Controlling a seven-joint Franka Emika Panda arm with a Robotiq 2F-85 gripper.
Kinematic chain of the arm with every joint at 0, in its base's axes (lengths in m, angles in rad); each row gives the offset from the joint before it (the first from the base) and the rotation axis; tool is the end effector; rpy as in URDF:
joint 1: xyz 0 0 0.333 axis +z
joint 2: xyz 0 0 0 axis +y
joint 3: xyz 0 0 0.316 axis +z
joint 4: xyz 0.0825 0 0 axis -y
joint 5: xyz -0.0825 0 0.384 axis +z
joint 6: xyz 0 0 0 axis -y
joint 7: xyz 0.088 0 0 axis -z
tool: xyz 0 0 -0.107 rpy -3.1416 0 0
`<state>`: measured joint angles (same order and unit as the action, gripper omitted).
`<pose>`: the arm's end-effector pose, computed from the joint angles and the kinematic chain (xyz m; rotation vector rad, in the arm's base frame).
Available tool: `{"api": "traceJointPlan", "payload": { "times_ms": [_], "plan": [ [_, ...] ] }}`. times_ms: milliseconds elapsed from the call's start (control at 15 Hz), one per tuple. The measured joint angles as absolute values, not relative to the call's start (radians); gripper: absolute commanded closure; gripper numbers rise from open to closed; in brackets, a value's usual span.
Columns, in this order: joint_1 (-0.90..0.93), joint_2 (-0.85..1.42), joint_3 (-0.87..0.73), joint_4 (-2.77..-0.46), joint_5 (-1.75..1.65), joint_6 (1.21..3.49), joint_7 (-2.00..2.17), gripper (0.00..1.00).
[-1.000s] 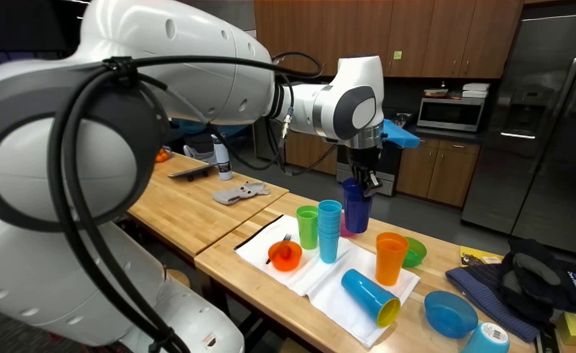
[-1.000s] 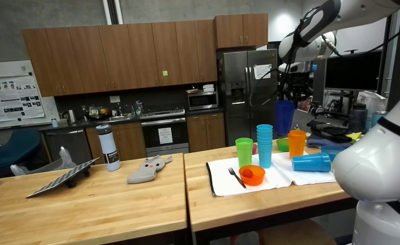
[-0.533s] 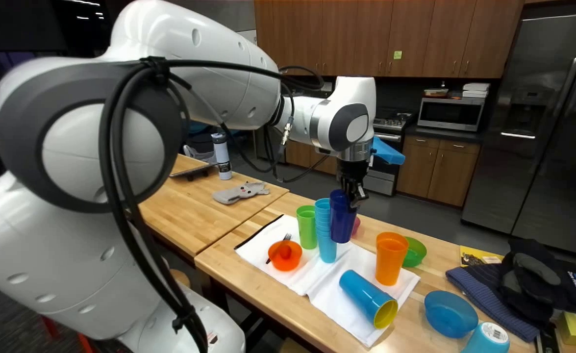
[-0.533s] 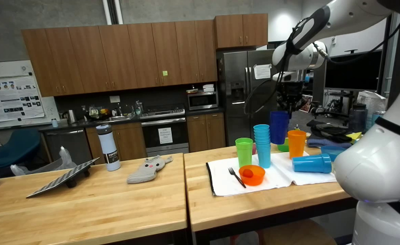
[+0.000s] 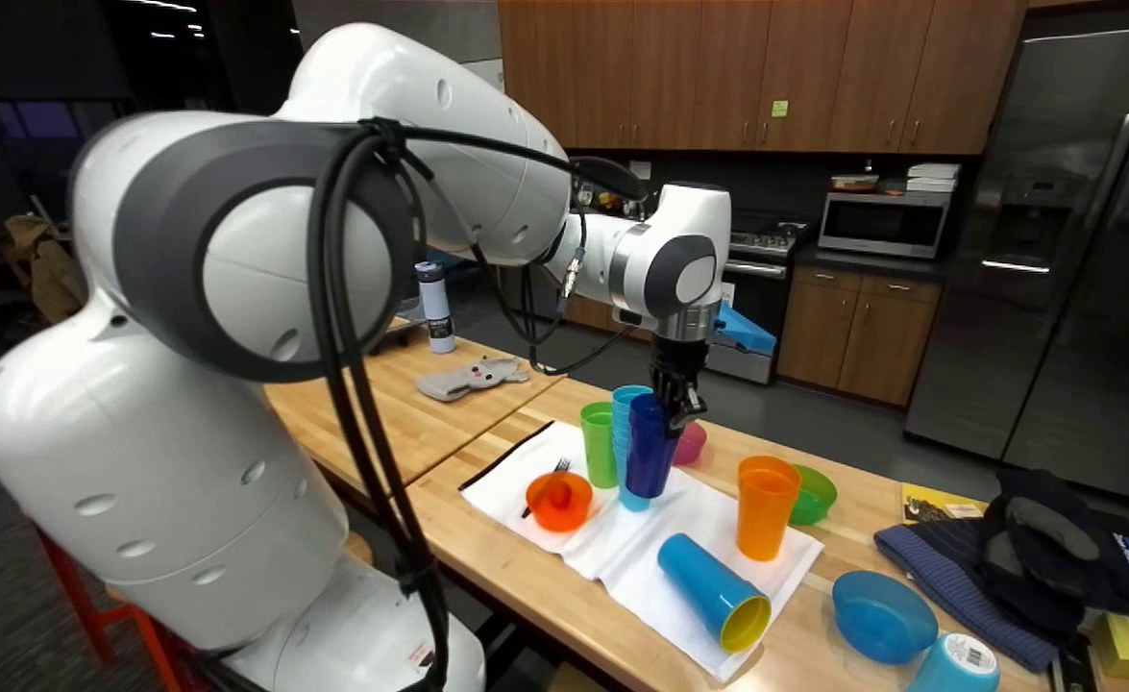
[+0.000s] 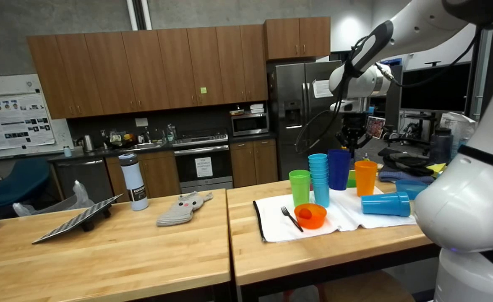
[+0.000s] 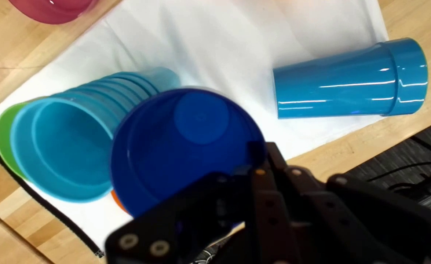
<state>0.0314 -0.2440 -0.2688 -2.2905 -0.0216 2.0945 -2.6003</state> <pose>0.4624 -0.1170 0.4501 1.1557 2.8854 0.0792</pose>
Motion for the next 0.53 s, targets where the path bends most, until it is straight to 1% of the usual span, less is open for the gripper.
{"api": "traceJointPlan", "payload": {
  "times_ms": [267, 533],
  "plan": [
    [0.063, -0.241, -0.295, -2.288, -0.026, 2.088, -2.600, 0.99],
    [0.054, -0.263, -0.314, -2.266, -0.109, 2.075, -2.600, 0.99]
  ]
}}
